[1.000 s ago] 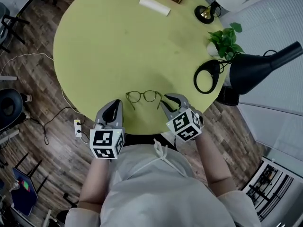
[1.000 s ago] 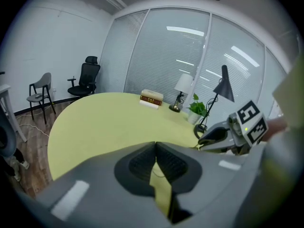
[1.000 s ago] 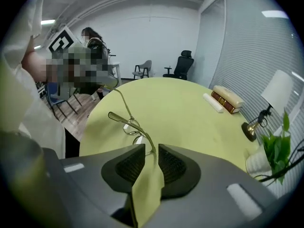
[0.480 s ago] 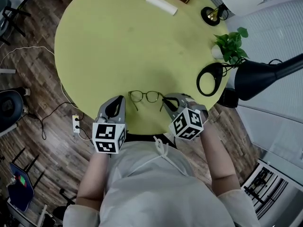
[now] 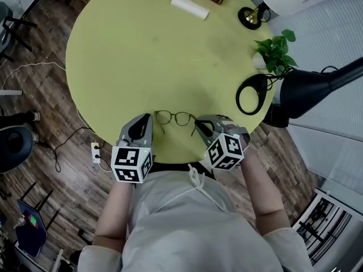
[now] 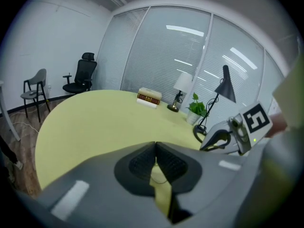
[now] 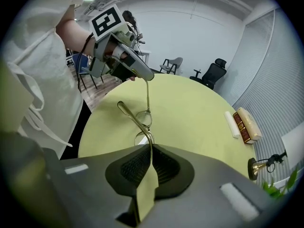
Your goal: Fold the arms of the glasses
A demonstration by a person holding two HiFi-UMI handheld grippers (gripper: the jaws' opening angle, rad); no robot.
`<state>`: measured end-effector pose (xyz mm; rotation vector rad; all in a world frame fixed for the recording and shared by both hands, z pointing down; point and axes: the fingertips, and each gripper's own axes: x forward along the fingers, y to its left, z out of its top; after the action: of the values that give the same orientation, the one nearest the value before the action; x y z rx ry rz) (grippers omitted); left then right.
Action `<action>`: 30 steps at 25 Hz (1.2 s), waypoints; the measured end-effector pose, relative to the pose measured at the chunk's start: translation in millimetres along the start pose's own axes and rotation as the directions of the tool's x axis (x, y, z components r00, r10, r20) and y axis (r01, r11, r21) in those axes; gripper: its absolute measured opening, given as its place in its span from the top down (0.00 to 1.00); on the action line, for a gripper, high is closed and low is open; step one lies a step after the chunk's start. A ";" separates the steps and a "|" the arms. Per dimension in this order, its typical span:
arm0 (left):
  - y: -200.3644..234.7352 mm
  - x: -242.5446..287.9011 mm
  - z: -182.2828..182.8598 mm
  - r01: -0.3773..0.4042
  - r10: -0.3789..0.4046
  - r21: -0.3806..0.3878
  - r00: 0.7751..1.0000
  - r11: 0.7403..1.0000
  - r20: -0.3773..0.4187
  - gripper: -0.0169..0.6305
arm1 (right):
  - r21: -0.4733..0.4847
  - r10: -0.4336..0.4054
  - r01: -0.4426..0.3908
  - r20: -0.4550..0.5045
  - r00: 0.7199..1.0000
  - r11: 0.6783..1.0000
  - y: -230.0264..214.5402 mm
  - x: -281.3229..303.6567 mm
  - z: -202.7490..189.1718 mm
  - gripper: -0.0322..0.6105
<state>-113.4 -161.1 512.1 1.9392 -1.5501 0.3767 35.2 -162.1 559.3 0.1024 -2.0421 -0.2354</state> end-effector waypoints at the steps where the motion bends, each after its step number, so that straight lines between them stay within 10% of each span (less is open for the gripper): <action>1: -1.9 2.4 -2.0 0.018 -0.018 -0.024 1.000 1.000 -0.004 0.96 | 0.000 0.001 -0.001 0.000 1.000 1.000 0.3 -0.2 -0.2 0.93; 6: -6.6 10.7 -9.9 0.074 -0.076 -0.122 0.997 0.990 -0.011 0.96 | -0.005 0.000 0.000 0.004 1.000 1.000 2.5 -1.3 0.0 0.93; 30: -31.1 59.3 -42.1 0.165 -0.176 -0.082 0.972 0.983 -0.155 0.96 | 0.023 0.015 -0.015 0.000 1.000 1.000 1.1 -3.0 2.2 0.93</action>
<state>-61.4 -177.0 569.4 1.9209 -1.2668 0.3916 34.6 -160.2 556.0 0.1017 -2.0454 -0.2026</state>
